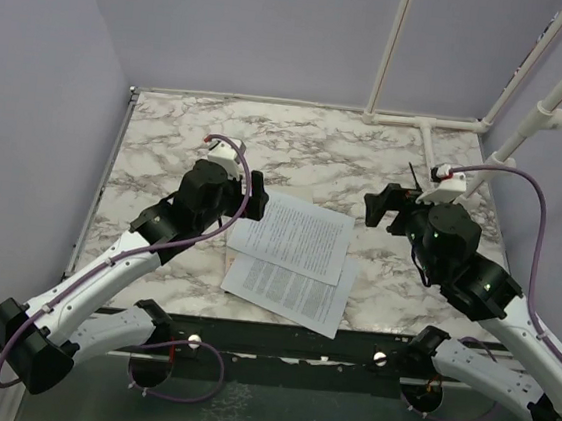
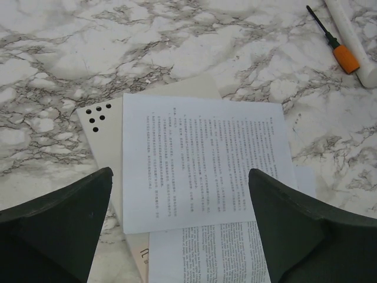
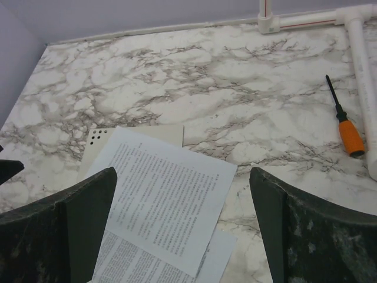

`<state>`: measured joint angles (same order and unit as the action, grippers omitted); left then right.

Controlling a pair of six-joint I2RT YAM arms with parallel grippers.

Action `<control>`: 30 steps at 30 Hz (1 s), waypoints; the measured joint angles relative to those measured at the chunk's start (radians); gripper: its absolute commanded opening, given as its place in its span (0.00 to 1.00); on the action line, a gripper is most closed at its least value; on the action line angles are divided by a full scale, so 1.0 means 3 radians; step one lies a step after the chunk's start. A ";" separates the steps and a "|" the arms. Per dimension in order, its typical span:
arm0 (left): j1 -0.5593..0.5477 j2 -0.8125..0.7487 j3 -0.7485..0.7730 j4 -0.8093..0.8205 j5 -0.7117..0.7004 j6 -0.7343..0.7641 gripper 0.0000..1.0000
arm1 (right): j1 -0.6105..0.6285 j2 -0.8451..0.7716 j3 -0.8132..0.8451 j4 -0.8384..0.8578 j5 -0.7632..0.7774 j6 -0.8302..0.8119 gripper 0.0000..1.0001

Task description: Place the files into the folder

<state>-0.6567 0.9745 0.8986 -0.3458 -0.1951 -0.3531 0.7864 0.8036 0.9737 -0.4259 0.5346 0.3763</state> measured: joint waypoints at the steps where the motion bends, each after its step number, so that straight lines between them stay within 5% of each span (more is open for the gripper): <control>1: 0.0000 0.0011 0.0028 -0.0024 -0.0024 -0.0027 0.99 | 0.0000 -0.0034 0.0000 -0.0025 0.0018 0.0000 1.00; 13: 0.0000 0.0104 0.0042 -0.0200 -0.0142 -0.0263 0.99 | 0.0000 -0.0074 -0.0069 -0.0270 -0.0108 -0.0289 1.00; 24: 0.0000 0.0196 -0.0118 -0.0348 -0.0318 -0.0577 0.99 | 0.0009 0.0417 -0.0104 -0.0329 -0.1069 -0.0403 1.00; 30: 0.0000 0.0163 -0.0150 -0.0479 -0.0529 -0.0749 0.99 | 0.0478 0.0884 -0.0192 -0.0306 -0.1322 -0.0355 0.98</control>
<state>-0.6567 1.0233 0.8536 -0.4896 -0.3538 -0.5777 0.9298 1.0687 0.9161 -0.5179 0.1379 0.2699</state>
